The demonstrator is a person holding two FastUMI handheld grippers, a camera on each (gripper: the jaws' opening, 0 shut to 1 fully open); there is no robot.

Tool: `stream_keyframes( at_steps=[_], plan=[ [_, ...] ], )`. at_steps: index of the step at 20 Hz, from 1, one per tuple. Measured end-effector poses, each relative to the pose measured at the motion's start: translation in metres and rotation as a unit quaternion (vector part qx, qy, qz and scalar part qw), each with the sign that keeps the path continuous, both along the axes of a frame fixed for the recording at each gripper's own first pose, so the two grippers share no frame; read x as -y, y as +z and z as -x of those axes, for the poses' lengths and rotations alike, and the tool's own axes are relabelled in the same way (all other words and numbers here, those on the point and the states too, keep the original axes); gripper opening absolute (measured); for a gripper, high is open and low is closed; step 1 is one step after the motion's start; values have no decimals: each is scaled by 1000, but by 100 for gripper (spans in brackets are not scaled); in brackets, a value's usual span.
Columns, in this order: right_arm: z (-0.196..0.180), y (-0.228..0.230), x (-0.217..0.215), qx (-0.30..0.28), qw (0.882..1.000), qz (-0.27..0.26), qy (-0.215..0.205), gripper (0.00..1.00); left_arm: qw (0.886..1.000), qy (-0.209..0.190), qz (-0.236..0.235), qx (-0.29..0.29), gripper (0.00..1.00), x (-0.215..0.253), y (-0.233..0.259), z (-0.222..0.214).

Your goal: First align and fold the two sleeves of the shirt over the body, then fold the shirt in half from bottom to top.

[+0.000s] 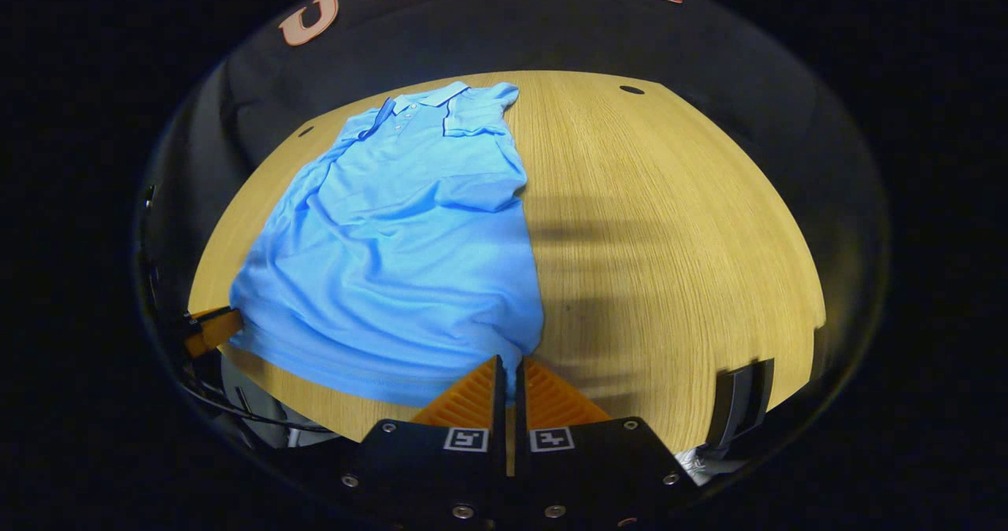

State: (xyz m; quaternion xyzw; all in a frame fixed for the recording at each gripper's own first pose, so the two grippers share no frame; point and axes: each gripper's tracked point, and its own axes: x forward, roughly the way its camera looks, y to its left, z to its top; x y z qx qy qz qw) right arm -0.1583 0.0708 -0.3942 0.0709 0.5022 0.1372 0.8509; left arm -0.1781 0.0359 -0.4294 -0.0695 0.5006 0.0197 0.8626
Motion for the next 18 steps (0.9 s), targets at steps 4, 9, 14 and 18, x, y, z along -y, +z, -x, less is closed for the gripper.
stream_keyframes(
  at_steps=[4,9,14,18],
  plan=[
    [-1,9,-4,-9,999,-34,-15,1,1000,0,22,-1,8,13,7,-12],
    [-28,47,-8,33,998,-57,-12,1,998,5,37,41,8,6,42,-47],
    [-61,81,-10,68,995,-69,-18,1,996,-1,30,80,8,-4,80,-91],
    [-85,102,-9,88,993,-71,-27,1,995,-7,29,95,8,-10,95,-117]
  ],
)
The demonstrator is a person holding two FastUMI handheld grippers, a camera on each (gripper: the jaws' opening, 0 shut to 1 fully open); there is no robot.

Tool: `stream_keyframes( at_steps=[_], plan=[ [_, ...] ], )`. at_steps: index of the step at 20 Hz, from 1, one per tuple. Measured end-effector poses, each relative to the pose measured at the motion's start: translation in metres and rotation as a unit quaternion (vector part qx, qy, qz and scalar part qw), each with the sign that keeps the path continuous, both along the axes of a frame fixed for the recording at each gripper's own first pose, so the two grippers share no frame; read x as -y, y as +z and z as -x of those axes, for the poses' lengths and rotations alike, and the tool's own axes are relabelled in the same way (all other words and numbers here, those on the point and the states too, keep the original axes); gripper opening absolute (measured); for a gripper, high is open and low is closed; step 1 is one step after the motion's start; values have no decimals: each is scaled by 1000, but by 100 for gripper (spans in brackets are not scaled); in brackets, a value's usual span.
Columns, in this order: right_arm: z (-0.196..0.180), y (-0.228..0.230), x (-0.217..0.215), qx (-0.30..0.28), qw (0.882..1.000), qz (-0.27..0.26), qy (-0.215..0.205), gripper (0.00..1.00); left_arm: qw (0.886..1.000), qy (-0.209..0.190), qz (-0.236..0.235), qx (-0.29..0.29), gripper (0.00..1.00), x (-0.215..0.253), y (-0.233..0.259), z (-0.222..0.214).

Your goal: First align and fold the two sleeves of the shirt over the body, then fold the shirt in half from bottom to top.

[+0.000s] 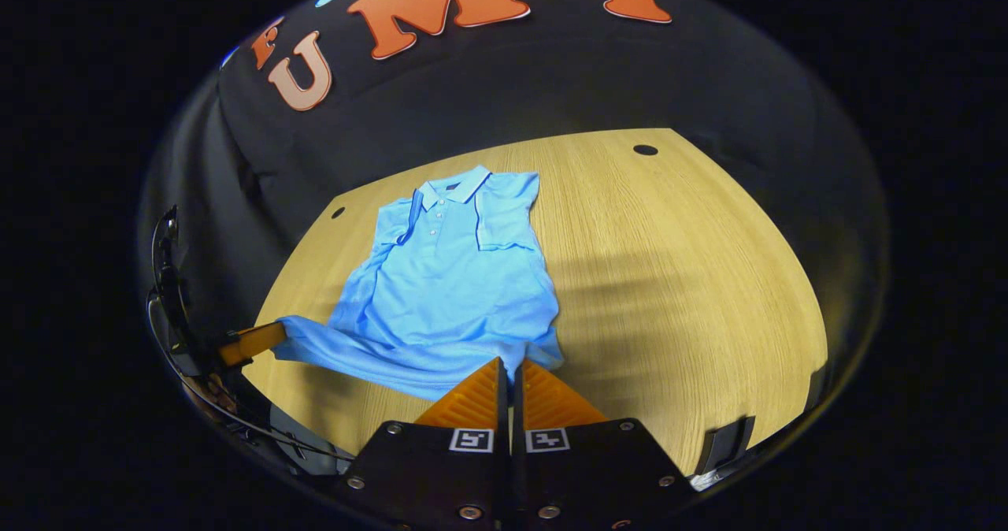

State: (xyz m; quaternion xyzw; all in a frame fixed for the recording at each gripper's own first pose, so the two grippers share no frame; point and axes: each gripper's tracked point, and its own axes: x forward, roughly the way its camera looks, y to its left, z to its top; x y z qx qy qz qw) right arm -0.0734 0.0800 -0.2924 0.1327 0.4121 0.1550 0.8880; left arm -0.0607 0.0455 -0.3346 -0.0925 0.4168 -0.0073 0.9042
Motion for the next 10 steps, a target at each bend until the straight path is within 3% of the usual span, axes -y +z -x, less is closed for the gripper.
stream_keyframes(
  at_steps=[10],
  plan=[
    [-74,40,0,27,999,-1,-34,1,999,-23,10,41,9,-11,40,-93]
  ],
)
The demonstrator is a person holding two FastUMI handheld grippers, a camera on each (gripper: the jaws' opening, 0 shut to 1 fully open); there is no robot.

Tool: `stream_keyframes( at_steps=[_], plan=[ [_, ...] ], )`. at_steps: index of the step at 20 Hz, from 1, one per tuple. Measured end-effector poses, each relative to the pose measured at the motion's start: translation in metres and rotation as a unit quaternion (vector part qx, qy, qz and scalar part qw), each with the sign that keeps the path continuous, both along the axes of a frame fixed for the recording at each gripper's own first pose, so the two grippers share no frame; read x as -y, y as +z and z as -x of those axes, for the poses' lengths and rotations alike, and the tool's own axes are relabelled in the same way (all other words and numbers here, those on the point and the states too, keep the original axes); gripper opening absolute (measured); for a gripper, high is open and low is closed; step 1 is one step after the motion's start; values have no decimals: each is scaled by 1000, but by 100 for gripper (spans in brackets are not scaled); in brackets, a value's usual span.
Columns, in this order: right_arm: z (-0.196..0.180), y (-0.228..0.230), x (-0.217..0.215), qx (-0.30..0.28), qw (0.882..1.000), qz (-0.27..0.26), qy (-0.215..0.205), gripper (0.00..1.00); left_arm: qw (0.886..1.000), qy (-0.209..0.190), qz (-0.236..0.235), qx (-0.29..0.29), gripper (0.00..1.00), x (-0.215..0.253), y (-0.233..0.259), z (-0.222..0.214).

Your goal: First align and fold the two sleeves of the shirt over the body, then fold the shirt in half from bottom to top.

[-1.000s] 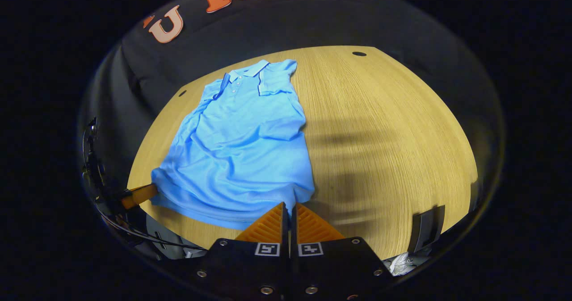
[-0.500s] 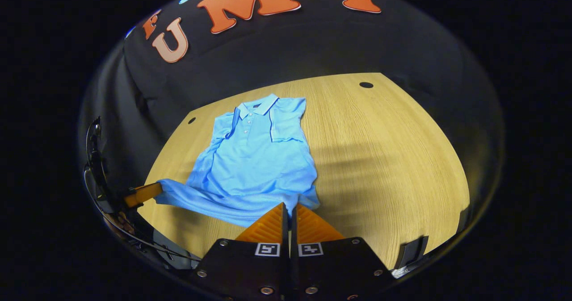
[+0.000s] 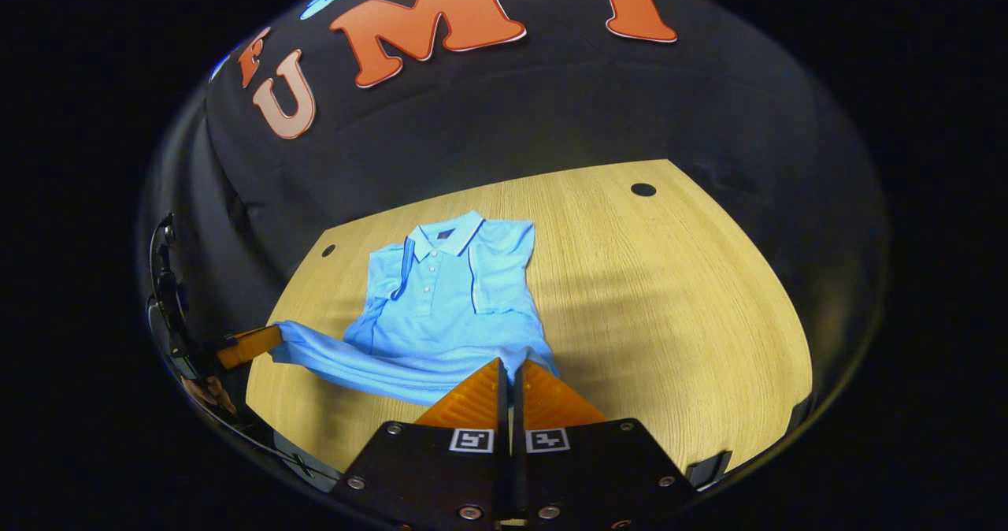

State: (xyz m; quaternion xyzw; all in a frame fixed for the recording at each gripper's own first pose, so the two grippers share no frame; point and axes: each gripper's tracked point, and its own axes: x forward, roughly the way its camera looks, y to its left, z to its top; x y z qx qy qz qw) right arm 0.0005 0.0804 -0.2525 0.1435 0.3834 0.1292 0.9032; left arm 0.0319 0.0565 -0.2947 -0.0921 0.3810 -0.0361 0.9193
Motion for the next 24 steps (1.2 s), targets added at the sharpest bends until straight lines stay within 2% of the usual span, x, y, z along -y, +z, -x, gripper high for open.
stream_keyframes(
  at_steps=[9,17,24],
  plan=[
    [-95,13,-30,12,1000,-2,-21,1,1000,-4,8,6,8,-17,-4,-96],
    [-182,-18,-63,1,999,5,-34,1,1000,-12,18,7,8,-26,-36,-188],
    [-254,-49,-69,-15,998,-1,-54,1,1000,-11,16,-2,8,-41,-74,-258]
  ],
)
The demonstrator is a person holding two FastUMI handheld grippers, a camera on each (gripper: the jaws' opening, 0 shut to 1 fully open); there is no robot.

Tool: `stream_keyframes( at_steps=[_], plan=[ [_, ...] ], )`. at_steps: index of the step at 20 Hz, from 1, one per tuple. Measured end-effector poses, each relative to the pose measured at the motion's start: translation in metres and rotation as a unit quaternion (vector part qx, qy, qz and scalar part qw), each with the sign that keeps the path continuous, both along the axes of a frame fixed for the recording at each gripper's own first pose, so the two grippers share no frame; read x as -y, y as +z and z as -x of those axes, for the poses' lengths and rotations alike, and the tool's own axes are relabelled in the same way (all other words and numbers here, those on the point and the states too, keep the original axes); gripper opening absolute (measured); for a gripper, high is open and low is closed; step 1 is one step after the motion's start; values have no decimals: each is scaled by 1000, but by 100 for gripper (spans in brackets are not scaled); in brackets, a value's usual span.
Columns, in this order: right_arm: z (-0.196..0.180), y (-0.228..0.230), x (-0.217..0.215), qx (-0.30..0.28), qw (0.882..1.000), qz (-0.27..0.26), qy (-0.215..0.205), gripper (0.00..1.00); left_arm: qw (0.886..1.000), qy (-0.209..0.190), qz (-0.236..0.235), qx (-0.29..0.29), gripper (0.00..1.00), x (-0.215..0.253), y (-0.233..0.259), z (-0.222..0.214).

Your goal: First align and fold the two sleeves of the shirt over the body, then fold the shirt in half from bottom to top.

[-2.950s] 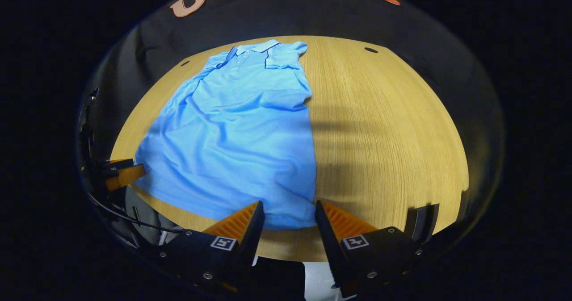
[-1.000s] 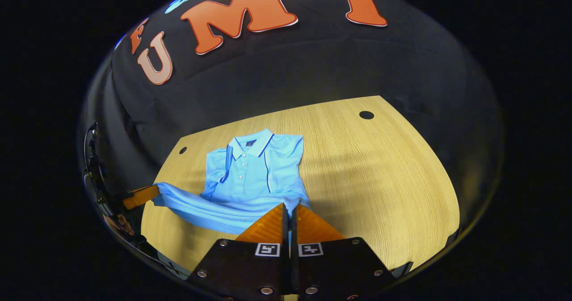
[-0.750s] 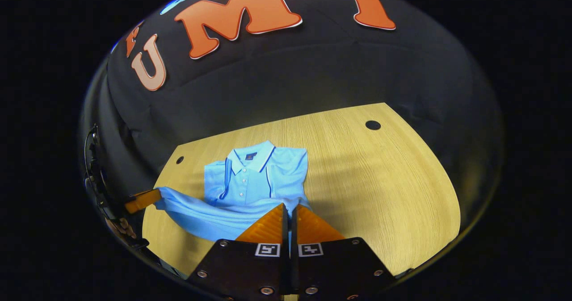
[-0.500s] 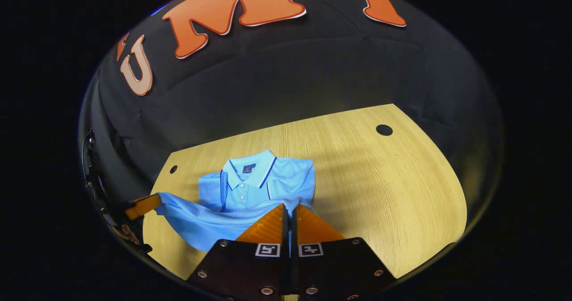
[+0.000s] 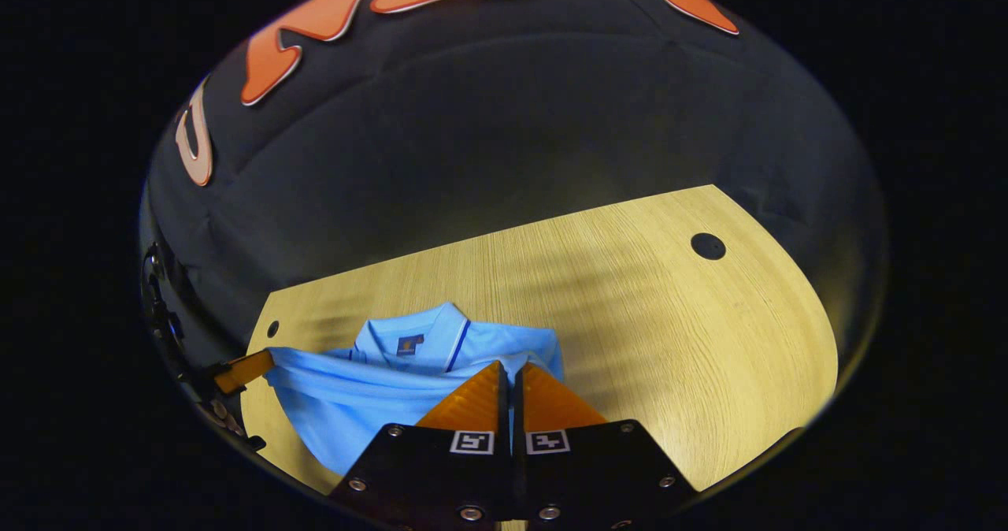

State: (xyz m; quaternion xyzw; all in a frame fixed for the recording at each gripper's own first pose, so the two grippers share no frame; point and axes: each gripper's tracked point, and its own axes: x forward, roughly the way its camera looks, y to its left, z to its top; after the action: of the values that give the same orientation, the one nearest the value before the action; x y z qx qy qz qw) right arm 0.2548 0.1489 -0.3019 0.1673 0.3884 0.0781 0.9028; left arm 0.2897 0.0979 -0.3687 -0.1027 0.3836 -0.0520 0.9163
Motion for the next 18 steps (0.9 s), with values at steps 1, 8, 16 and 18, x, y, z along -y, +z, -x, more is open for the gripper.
stream_keyframes(
  at_steps=[1,8,16,18],
  plan=[
    [-8,-5,-1,-2,1000,0,2,1,1000,-3,-5,0,8,-1,-5,-9],
    [-36,-23,-5,-22,999,-35,-22,5,999,-15,-33,-23,16,7,-31,-31],
    [-12,24,22,37,999,17,0,47,1000,-13,-12,4,82,19,25,2],
    [4,43,23,56,998,19,14,57,1000,-17,-17,19,93,27,46,18]
  ],
)
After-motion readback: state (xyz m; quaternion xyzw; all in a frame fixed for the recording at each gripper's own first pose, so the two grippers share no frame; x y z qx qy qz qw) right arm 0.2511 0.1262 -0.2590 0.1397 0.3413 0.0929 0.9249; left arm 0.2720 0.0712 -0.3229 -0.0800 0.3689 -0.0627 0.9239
